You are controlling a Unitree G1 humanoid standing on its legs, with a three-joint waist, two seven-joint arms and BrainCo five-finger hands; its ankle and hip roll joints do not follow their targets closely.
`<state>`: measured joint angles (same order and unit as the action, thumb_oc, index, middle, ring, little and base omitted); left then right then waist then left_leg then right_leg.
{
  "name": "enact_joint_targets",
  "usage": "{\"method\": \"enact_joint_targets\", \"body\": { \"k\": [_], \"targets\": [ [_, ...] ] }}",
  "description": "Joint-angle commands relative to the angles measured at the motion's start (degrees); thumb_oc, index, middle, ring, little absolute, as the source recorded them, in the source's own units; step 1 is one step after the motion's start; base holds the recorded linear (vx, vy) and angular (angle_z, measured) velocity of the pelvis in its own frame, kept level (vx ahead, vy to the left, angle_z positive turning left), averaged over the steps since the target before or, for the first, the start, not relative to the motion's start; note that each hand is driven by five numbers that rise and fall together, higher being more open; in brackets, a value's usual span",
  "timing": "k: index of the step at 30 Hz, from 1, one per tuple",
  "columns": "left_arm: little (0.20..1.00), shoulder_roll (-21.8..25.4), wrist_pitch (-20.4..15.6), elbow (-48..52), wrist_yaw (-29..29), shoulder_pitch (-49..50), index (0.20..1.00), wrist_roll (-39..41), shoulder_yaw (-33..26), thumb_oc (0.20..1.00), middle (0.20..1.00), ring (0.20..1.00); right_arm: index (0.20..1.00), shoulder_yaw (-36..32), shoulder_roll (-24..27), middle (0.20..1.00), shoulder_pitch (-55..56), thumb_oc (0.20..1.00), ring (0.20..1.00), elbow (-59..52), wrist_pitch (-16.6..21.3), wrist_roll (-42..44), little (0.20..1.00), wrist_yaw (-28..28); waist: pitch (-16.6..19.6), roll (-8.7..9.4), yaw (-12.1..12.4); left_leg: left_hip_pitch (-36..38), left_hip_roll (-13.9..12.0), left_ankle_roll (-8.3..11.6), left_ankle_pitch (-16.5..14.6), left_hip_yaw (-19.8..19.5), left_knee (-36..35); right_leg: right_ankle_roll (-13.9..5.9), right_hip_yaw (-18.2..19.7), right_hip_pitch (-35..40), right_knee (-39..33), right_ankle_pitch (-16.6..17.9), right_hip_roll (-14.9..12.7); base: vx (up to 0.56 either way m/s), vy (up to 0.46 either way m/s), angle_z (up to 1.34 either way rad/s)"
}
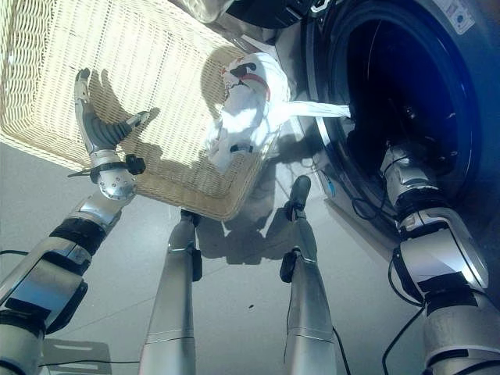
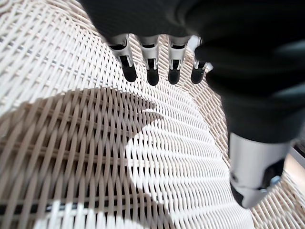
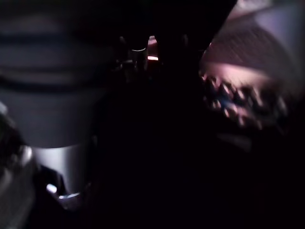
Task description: Put the clothes into the washing machine.
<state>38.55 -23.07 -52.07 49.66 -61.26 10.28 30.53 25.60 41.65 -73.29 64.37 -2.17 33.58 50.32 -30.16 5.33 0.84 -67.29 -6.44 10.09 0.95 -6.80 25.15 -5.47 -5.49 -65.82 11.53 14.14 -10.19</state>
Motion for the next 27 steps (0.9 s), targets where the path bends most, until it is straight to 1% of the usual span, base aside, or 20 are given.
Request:
{"method": "enact_joint_targets", "body": {
  "k": [1, 3, 8, 9, 10, 12, 14, 15, 16, 17, 18, 19, 20, 22, 27],
  "targets": [
    [1.000, 0.8, -0.9, 1.4, 0.7, -1.5, 1.000, 1.0, -1.3, 1.000, 1.000, 1.000, 1.000, 5.1, 11.8, 1.000, -8.0, 1.000, 1.000, -0.6, -4.5, -6.3, 1.000, 3.4, 0.4, -2.45, 1.0, 4.1, 2.2, -4.21, 2.4, -0.9, -6.9, -5.15, -2.8, 1.0, 6.5, -3.1, -0.4, 0.00, 0.000, 0.00],
    [1.000, 1.1, -1.1, 1.4, 0.3, -1.7, 1.000, 0.8, -1.3, 1.000, 1.000, 1.000, 1.000, 6.2, 11.7, 1.000, -8.6, 1.000, 1.000, -0.9, -6.5, -8.3, 1.000, 4.8, 0.4, -2.45, 1.0, 4.2, 2.3, -4.20, 2.2, -1.0, -7.1, -5.16, -2.8, 1.0, 6.3, -3.3, -0.3, 0.00, 0.000, 0.00],
    [1.000, 0.8, -1.3, 1.0, 0.1, -2.3, 1.000, 0.9, -1.2, 1.000, 1.000, 1.000, 1.000, 6.8, 11.2, 1.000, -8.7, 1.000, 1.000, -0.1, -7.7, -10.2, 1.000, 6.6, 0.4, -2.73, 1.0, 4.2, 2.3, -4.19, 2.1, -0.8, -7.3, -5.12, -2.7, 1.0, 6.0, -3.4, -0.3, 0.00, 0.000, 0.00],
    [1.000, 0.7, -1.3, 1.1, 0.2, -2.3, 1.000, 0.8, -1.2, 1.000, 1.000, 1.000, 1.000, 7.1, 11.1, 1.000, -8.8, 1.000, 1.000, 0.0, -8.8, -12.1, 1.000, 7.1, 0.4, -2.87, 1.0, 4.2, 2.4, -4.20, 2.1, -0.8, -7.5, -5.13, -2.6, 0.9, 5.9, -3.4, -0.3, 0.00, 0.000, 0.00],
    [1.000, 0.6, -1.5, 1.1, 0.3, -2.4, 1.000, 0.7, -1.2, 1.000, 1.000, 1.000, 1.000, 8.9, 11.3, 1.000, -9.5, 1.000, 1.000, -0.2, -13.7, -22.2, 1.000, 8.2, 0.4, -3.00, 1.0, 4.2, 2.5, -4.23, 2.1, -0.8, -7.7, -5.19, -2.5, 0.8, 5.8, -3.4, -0.3, 0.00, 0.000, 0.00],
    [1.000, 0.7, -1.7, 1.1, 0.3, -2.6, 1.000, 0.9, -1.0, 1.000, 1.000, 1.000, 1.000, 11.2, 11.5, 1.000, -10.4, 1.000, 1.000, -0.4, -15.6, -23.9, 1.000, 8.1, 0.4, -3.10, 1.1, 4.2, 2.6, -4.30, 2.2, -0.8, -7.7, -5.20, -2.4, 0.7, 5.8, -3.3, -0.3, 0.00, 0.000, 0.00],
    [1.000, 0.8, -1.7, 1.3, 0.2, -2.7, 1.000, 1.0, -0.9, 1.000, 1.000, 1.000, 1.000, 13.0, 11.8, 1.000, -11.3, 1.000, 1.000, -0.5, -16.2, -25.0, 1.000, 8.5, 0.4, -3.27, 1.1, 4.0, 2.6, -4.26, 2.3, -0.9, -7.8, -5.20, -2.5, 0.6, 5.8, -3.4, -0.4, 0.00, 0.000, 0.00],
    [1.000, 0.8, -1.7, 1.5, 0.2, -2.8, 1.000, 1.0, -0.8, 1.000, 1.000, 1.000, 1.000, 13.6, 11.7, 1.000, -11.5, 1.000, 1.000, -0.6, -15.8, -25.0, 1.000, 8.6, 0.4, -3.31, 1.1, 4.0, 2.6, -4.23, 2.3, -0.9, -7.9, -5.21, -2.5, 0.6, 5.8, -3.4, -0.4, 0.00, 0.000, 0.00],
    [1.000, 0.7, -1.7, 1.6, 0.3, -3.1, 1.000, 1.3, -0.6, 1.000, 1.000, 1.000, 1.000, 13.8, 11.4, 1.000, -11.5, 1.000, 1.000, -1.2, -12.4, -24.3, 1.000, 9.6, 0.4, -3.38, 1.0, 4.1, 2.6, -4.14, 2.3, -0.9, -8.2, -5.25, -2.4, 0.6, 5.7, -3.4, -0.4, 0.00, 0.000, 0.00],
    [1.000, 0.7, -1.7, 1.6, 0.3, -3.1, 1.000, 1.3, -0.5, 1.000, 1.000, 1.000, 1.000, 13.8, 11.4, 1.000, -11.5, 1.000, 1.000, -1.2, -12.3, -24.3, 1.000, 9.6, 0.4, -3.36, 1.0, 4.2, 2.6, -4.14, 2.3, -0.9, -8.2, -5.25, -2.4, 0.6, 5.7, -3.4, -0.4, 0.00, 0.000, 0.00],
    [1.000, 0.4, -1.7, 1.7, 0.4, -3.0, 1.000, 1.0, -0.8, 1.000, 1.000, 1.000, 1.000, 13.2, 11.1, 1.000, -11.0, 1.000, 1.000, -2.3, -9.7, -24.3, 1.000, 11.0, 0.4, -3.39, 0.9, 4.1, 2.5, -4.07, 2.3, -0.8, -8.3, -5.30, -2.4, 0.5, 5.7, -3.5, -0.4, 0.00, 0.000, 0.00],
    [1.000, 0.2, -1.8, 1.8, 0.6, -2.9, 1.000, 0.7, -0.9, 1.000, 1.000, 1.000, 1.000, 12.5, 10.8, 1.000, -10.6, 1.000, 1.000, -3.5, -8.1, -25.0, 1.000, 11.8, 0.4, -3.38, 0.8, 4.1, 2.5, -4.00, 2.3, -0.8, -8.4, -5.35, -2.3, 0.4, 5.6, -3.6, -0.4, 0.00, 0.000, 0.00],
    [1.000, 0.1, -1.9, 1.8, 0.7, -2.9, 1.000, 0.5, -1.0, 1.000, 1.000, 1.000, 1.000, 12.0, 10.7, 1.000, -10.2, 1.000, 1.000, -4.2, -7.5, -25.4, 1.000, 11.9, 0.4, -3.33, 0.8, 4.1, 2.5, -3.97, 2.3, -0.7, -8.5, -5.36, -2.3, 0.4, 5.6, -3.6, -0.4, 0.00, 0.000, 0.00],
    [1.000, -0.6, -2.0, 2.0, 1.4, -2.7, 1.000, -0.3, -1.3, 1.000, 1.000, 1.000, 1.000, 10.7, 10.0, 1.000, -8.4, 1.000, 1.000, -7.2, -4.8, -26.3, 1.000, 13.5, 0.4, -3.41, 0.5, 4.0, 2.6, -3.81, 2.3, -0.7, -8.6, -5.41, -2.1, 0.2, 5.4, -3.7, -0.4, 0.00, 0.000, 0.00],
    [1.000, -2.0, -1.8, 2.3, 3.3, -2.4, 1.000, -1.5, -2.0, 1.000, 1.000, 1.000, 1.000, 7.7, 8.1, 1.000, -4.1, 1.000, 1.000, -13.3, -2.6, -28.6, 1.000, 16.0, 0.4, -3.65, -0.1, 3.9, 2.7, -3.62, 2.0, -0.3, -8.8, -5.37, -1.6, -0.4, 5.3, -4.0, -0.3, 0.00, 0.015, 0.01]
  ]
}}
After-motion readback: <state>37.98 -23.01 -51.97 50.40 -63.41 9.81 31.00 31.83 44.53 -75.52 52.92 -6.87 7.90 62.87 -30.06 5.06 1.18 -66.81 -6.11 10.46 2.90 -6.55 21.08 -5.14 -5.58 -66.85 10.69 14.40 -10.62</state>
